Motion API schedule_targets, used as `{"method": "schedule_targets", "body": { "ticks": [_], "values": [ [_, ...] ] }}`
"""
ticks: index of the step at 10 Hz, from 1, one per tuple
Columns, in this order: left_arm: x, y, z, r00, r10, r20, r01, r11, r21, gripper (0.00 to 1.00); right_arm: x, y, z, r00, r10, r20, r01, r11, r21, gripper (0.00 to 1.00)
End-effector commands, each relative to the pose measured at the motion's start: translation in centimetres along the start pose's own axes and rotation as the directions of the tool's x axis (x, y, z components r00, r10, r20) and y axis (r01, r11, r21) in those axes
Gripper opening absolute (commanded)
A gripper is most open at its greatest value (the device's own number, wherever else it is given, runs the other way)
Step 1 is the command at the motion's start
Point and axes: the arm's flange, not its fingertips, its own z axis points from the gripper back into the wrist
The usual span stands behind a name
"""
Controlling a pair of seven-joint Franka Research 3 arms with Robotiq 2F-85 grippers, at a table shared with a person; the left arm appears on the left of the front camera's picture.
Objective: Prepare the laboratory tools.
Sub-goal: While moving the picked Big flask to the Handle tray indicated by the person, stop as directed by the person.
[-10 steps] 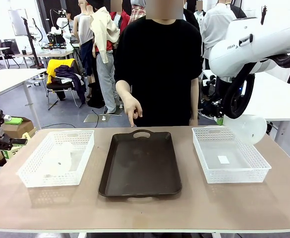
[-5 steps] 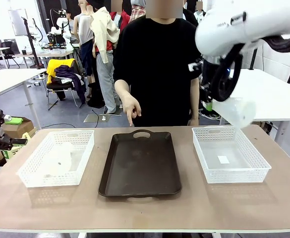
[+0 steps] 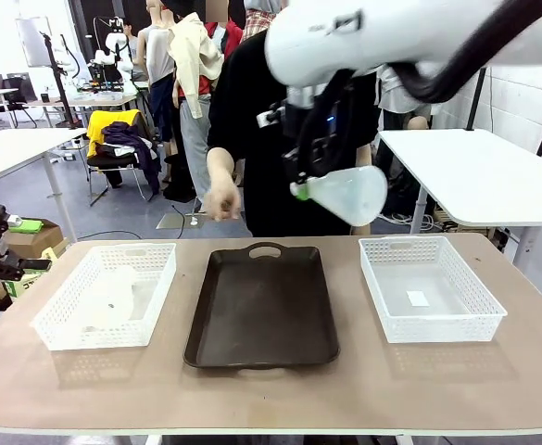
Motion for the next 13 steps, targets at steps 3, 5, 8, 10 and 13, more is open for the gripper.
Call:
{"method": "schedule_targets", "body": {
  "ticks": [3, 5, 8, 10, 13],
  "values": [
    [0.0, -0.2, 0.2, 1.000, -0.005, 0.007, 0.005, 1.000, -0.003, 1.00, 7.7, 5.6, -3.7, 0.997, 0.066, -0.040, -0.067, 0.997, -0.025, 0.00],
    [0.0, -0.2, 0.2, 1.000, -0.005, 0.007, 0.005, 1.000, -0.003, 1.00, 8.8, 7.4, -6.2, 0.995, 0.095, -0.017, -0.095, 0.995, 0.009, 0.00],
    [0.0, -0.2, 0.2, 1.000, -0.005, 0.007, 0.005, 1.000, -0.003, 1.00, 8.1, 7.6, -6.8, 0.996, 0.089, 0.007, -0.089, 0.995, 0.037, 0.00],
    [0.0, -0.2, 0.2, 1.000, -0.005, 0.007, 0.005, 1.000, -0.003, 1.00, 8.0, 7.9, -7.6, 0.994, 0.106, -0.018, -0.106, 0.994, 0.026, 0.00],
    [0.0, -0.2, 0.2, 1.000, -0.005, 0.007, 0.005, 1.000, -0.003, 1.00, 8.0, 7.9, -7.6, 0.994, 0.106, -0.018, -0.106, 0.994, 0.026, 0.00]
  ]
}}
